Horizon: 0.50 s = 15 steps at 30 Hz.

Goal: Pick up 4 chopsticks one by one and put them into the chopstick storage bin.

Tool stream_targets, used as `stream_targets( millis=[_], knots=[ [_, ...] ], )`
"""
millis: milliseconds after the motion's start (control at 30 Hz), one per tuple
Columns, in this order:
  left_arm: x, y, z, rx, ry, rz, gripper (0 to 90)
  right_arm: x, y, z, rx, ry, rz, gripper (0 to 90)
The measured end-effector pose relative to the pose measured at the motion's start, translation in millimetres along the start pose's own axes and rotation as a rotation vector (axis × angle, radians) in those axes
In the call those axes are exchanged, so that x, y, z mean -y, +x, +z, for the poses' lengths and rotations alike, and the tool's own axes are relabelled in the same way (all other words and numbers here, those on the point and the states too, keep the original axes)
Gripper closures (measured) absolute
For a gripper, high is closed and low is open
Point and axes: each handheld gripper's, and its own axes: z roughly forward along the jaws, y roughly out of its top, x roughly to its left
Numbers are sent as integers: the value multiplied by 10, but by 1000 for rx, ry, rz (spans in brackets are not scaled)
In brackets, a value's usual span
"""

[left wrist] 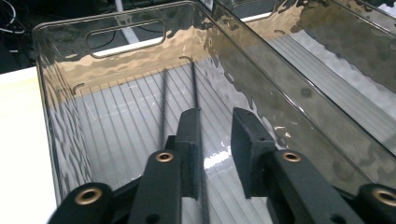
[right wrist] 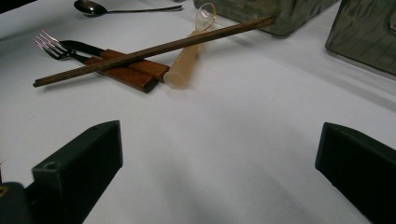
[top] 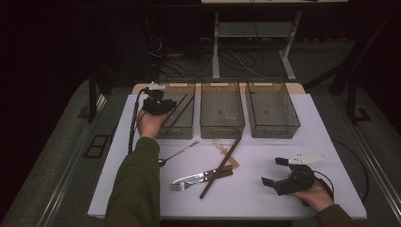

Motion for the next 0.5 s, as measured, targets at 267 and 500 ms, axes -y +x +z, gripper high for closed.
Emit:
stream_targets(
  millis=[267,500],
  knots=[
    [35,-30,-68,25,-2,21,601,1,-3,9,1,1,0,7],
    [34,-83,-220,67,-9,51,453,0,-12,6,2,0,6,7]
  ],
)
